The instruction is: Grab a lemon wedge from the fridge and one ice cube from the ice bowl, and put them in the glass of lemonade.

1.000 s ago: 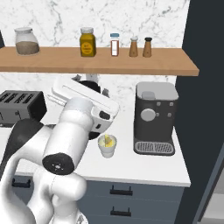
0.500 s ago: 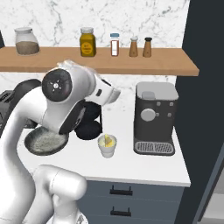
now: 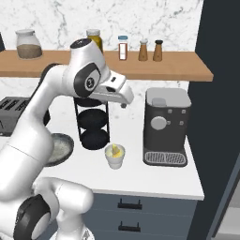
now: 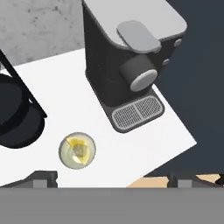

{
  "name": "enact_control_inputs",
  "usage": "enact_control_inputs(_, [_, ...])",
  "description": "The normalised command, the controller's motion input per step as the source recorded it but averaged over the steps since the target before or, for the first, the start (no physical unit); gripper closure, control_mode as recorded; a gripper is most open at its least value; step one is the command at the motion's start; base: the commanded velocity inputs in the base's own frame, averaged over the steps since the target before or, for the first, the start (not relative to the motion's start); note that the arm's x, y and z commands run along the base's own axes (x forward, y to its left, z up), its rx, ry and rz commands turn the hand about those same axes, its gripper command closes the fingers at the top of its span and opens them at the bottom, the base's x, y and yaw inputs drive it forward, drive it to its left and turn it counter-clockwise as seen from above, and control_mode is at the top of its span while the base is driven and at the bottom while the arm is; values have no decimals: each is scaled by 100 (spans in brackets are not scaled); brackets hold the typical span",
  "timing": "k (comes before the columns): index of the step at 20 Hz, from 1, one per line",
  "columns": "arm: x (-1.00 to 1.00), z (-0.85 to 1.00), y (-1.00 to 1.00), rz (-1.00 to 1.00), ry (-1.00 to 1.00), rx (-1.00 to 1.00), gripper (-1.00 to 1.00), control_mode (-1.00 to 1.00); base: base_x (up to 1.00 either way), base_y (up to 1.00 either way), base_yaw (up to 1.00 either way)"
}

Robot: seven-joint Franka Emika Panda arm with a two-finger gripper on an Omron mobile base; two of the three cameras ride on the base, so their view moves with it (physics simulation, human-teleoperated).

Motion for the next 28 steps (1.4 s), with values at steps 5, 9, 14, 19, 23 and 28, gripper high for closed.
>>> enact_control_inputs(5, [0, -27, -4, 0, 11, -1, -100, -100, 0, 0, 0])
enact_control_inputs(9, [2, -97, -9, 0, 21, -5, -100, -100, 0, 0, 0])
enact_control_inputs(14, [22, -100, 0, 0, 1, -2, -100, -100, 0, 0, 0])
enact_control_inputs(19, [41, -96, 6, 0, 0, 0, -100, -100, 0, 0, 0])
enact_control_inputs(23, [40, -100, 8, 1, 0, 0, -100, -100, 0, 0, 0])
enact_control_inputs(28, [30, -88, 0, 2, 0, 0, -100, -100, 0, 0, 0])
